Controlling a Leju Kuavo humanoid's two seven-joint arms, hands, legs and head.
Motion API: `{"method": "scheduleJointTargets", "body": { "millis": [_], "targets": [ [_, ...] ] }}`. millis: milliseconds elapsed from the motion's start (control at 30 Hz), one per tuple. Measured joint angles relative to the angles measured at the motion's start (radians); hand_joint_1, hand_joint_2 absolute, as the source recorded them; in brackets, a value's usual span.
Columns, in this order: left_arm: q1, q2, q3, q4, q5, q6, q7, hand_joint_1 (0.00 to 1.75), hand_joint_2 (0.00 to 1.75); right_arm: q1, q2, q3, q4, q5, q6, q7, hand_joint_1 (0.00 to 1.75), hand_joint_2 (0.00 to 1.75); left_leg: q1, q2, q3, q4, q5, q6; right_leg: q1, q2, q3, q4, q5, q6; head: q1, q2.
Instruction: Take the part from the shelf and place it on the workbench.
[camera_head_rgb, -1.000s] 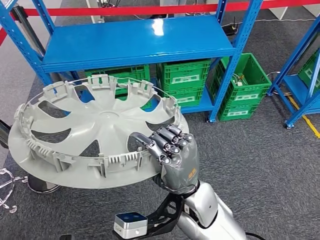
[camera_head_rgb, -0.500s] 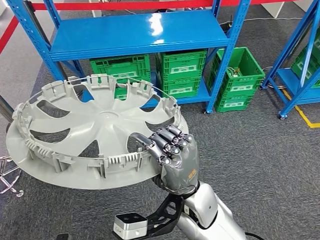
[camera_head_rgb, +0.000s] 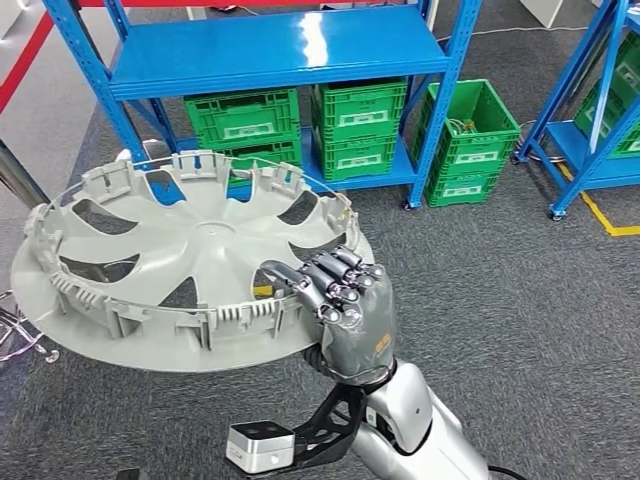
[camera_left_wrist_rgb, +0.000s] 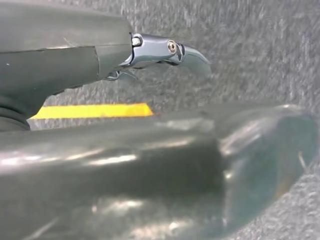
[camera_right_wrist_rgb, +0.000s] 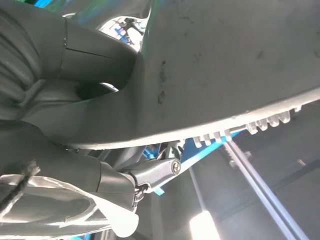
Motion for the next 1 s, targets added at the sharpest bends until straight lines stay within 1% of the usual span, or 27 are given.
{"method": "scheduleJointTargets", "body": {
  "millis": [33,67,100,167,200,233,267,300,333,367,400,433,467,500,533,567,600,633,700,733,767,800,867,900,933,967,1000],
  "targets": [
    [0.0,-0.001,-0.001,0.0,0.0,0.0,-0.001,0.0,0.0,-0.001,0.001,0.0,0.001,0.0,0.0,0.0,1.75,1.75,0.0,0.002,-0.009,-0.002,0.012,0.005,-0.002,0.001,-0.004,0.0,0.002,0.006,-0.001,0.0],
    [0.0,-0.001,-0.002,0.0,0.001,-0.001,-0.001,0.0,0.0,-0.002,0.001,0.0,0.002,0.0,0.0,-0.001,1.75,1.75,0.002,0.004,-0.019,-0.005,0.024,0.011,-0.003,0.003,-0.01,0.007,-0.014,0.012,0.0,0.0],
    [0.0,-0.002,-0.002,0.0,0.002,-0.002,-0.001,0.0,0.0,-0.003,0.001,0.0,0.002,-0.001,0.0,-0.001,1.75,1.75,0.005,0.007,-0.032,-0.009,0.039,0.017,-0.004,0.006,-0.021,0.03,-0.049,0.019,0.001,0.0],
    [-0.001,-0.002,-0.003,0.0,0.004,-0.003,-0.001,0.0,0.0,-0.004,0.001,0.0,0.004,-0.001,0.0,-0.001,1.75,1.75,0.007,0.009,-0.064,-0.008,0.065,0.023,-0.01,0.008,-0.047,0.131,-0.154,0.031,0.004,0.0],
    [-0.002,-0.002,-0.004,0.0,0.005,-0.003,-0.001,0.0,0.0,-0.004,0.001,0.001,0.005,-0.001,0.0,-0.001,1.75,1.75,0.007,0.01,-0.082,-0.008,0.079,0.023,-0.013,0.008,-0.059,0.196,-0.192,0.036,0.004,0.0],
    [-0.001,-0.002,-0.004,0.0,0.006,-0.003,-0.001,0.0,0.0,-0.004,0.001,0.001,0.007,-0.001,0.0,-0.001,1.75,1.75,0.007,0.011,-0.101,-0.007,0.093,0.021,-0.015,0.008,-0.061,0.249,-0.202,0.04,0.004,0.0],
    [-0.001,-0.002,-0.004,0.0,0.008,-0.004,0.0,0.0,0.0,-0.004,0.001,0.001,0.009,-0.001,0.0,-0.001,1.75,1.75,0.008,0.011,-0.12,-0.005,0.106,0.019,-0.017,0.008,-0.054,0.28,-0.184,0.042,0.004,0.0],
    [-0.001,-0.002,-0.004,0.0,0.01,-0.004,0.0,0.0,0.0,-0.004,0.001,0.001,0.012,-0.001,0.0,-0.001,1.75,1.75,0.008,0.012,-0.139,-0.004,0.118,0.015,-0.019,0.008,-0.034,0.282,-0.145,0.044,0.004,0.0],
    [-0.001,-0.002,-0.004,0.0,0.011,-0.004,0.001,0.0,0.0,-0.004,0.001,0.002,0.014,-0.001,0.0,-0.001,1.75,1.75,0.009,0.012,-0.156,-0.001,0.129,0.011,-0.021,0.008,0.0,0.253,-0.107,0.044,0.004,0.0],
    [-0.001,-0.002,-0.004,0.0,0.012,-0.004,0.002,0.0,0.0,-0.005,0.002,0.002,0.015,-0.001,0.0,0.0,1.75,1.75,0.009,0.012,-0.169,0.001,0.14,0.005,-0.022,0.008,0.054,0.195,-0.091,0.042,0.005,0.0],
    [-0.001,-0.002,-0.004,0.0,0.013,-0.004,0.004,0.0,0.0,-0.007,0.002,0.002,0.016,-0.001,0.0,0.0,1.75,1.75,0.008,0.012,-0.178,0.004,0.149,0.0,-0.021,0.008,0.117,0.114,-0.1,0.039,0.005,0.0],
    [-0.001,-0.002,-0.004,0.0,0.014,-0.003,0.004,0.0,0.0,-0.009,0.004,0.002,0.016,-0.001,0.0,0.0,1.75,1.75,0.007,0.011,-0.184,0.008,0.159,-0.006,-0.021,0.008,0.168,0.037,-0.127,0.035,0.005,0.0],
    [-0.002,-0.002,-0.004,0.0,0.015,-0.003,0.005,0.0,0.0,-0.012,0.006,0.002,0.017,-0.001,0.0,0.0,1.75,1.75,0.006,0.011,-0.19,0.009,0.17,-0.011,-0.018,0.009,0.203,-0.021,-0.154,0.03,0.005,0.0],
    [-0.002,-0.001,-0.005,0.0,0.016,-0.003,0.005,0.0,0.0,-0.014,0.007,0.002,0.017,-0.001,0.0,-0.001,1.75,1.75,0.007,0.012,-0.194,0.009,0.179,-0.017,-0.016,0.01,0.214,-0.052,-0.167,0.022,0.005,0.0],
    [-0.002,0.0,-0.005,0.0,0.016,-0.004,0.005,0.0,0.0,-0.015,0.008,0.003,0.018,-0.001,0.0,-0.001,1.75,1.75,0.01,0.011,-0.199,0.009,0.186,-0.023,-0.016,0.009,0.208,-0.059,-0.169,0.012,0.006,0.0],
    [-0.001,0.0,-0.005,0.0,0.016,-0.004,0.005,0.0,0.0,-0.015,0.009,0.003,0.019,-0.001,0.0,-0.001,1.75,1.75,0.013,0.011,-0.203,0.014,0.178,-0.029,-0.015,0.009,0.202,-0.058,-0.163,0.002,0.005,0.0],
    [0.002,0.001,-0.005,0.0,0.017,-0.007,0.006,0.0,0.0,-0.015,0.01,0.003,0.021,-0.001,0.0,-0.001,1.75,1.75,0.015,0.01,-0.209,0.034,0.151,-0.033,-0.015,0.007,0.197,-0.059,-0.156,-0.009,0.005,0.0],
    [0.004,0.001,-0.006,0.0,0.017,-0.01,0.005,0.0,0.0,-0.015,0.01,0.003,0.023,-0.001,0.0,-0.001,1.75,1.75,0.016,0.009,-0.22,0.074,0.109,-0.036,-0.014,0.006,0.191,-0.06,-0.148,-0.018,0.004,0.0],
    [0.007,0.001,-0.009,0.0,0.017,-0.02,0.005,0.0,0.0,-0.015,0.012,0.003,0.027,-0.001,0.0,-0.001,1.75,1.75,0.017,0.008,-0.253,0.203,0.021,-0.041,-0.008,0.004,0.182,-0.058,-0.135,-0.028,0.003,0.0],
    [0.007,0.002,-0.012,0.0,0.018,-0.024,0.004,0.0,0.0,-0.014,0.012,0.003,0.029,-0.001,0.0,-0.002,1.75,1.75,0.017,0.008,-0.265,0.26,0.001,-0.041,-0.005,0.003,0.178,-0.055,-0.129,-0.029,0.003,0.0],
    [0.007,0.003,-0.015,0.0,0.018,-0.027,0.003,0.0,0.0,-0.014,0.012,0.003,0.031,-0.001,0.0,-0.002,1.75,1.75,0.016,0.007,-0.264,0.289,0.002,-0.04,-0.002,0.004,0.173,-0.052,-0.125,-0.03,0.003,0.0],
    [0.007,0.004,-0.017,0.0,0.019,-0.03,0.003,0.0,0.0,-0.014,0.012,0.003,0.032,-0.001,0.0,-0.002,1.75,1.75,0.015,0.006,-0.245,0.277,0.021,-0.036,0.0,0.004,0.168,-0.048,-0.122,-0.03,0.003,0.0],
    [0.008,0.005,-0.02,0.0,0.019,-0.033,0.002,0.0,0.0,-0.014,0.013,0.003,0.034,-0.002,0.0,-0.002,1.75,1.75,0.009,0.003,-0.173,0.17,0.073,-0.018,0.004,0.005,0.162,-0.04,-0.122,-0.029,0.003,0.0],
    [0.009,0.007,-0.021,0.0,0.019,-0.033,0.002,0.0,0.0,-0.015,0.014,0.003,0.035,-0.002,0.0,-0.002,1.75,1.75,0.006,0.001,-0.14,0.113,0.089,-0.008,0.007,0.005,0.159,-0.036,-0.124,-0.028,0.004,0.0],
    [0.009,0.009,-0.021,0.001,0.019,-0.033,0.001,0.0,0.0,-0.016,0.016,0.004,0.035,-0.002,0.0,-0.002,1.75,1.75,0.003,0.0,-0.119,0.075,0.095,0.0,0.008,0.005,0.155,-0.033,-0.124,-0.024,0.004,0.0],
    [0.009,0.011,-0.022,0.001,0.02,-0.033,0.0,0.0,0.0,-0.017,0.017,0.004,0.036,-0.002,0.0,-0.002,1.75,1.75,0.001,0.0,-0.111,0.056,0.094,0.006,0.007,0.004,0.151,-0.032,-0.123,-0.02,0.004,0.0],
    [0.009,0.012,-0.022,0.001,0.02,-0.033,0.0,0.0,0.0,-0.018,0.018,0.004,0.037,-0.002,0.0,-0.002,1.75,1.75,-0.001,0.0,-0.109,0.048,0.095,0.008,0.007,0.004,0.148,-0.031,-0.12,-0.015,0.004,0.0]
  ]
}}
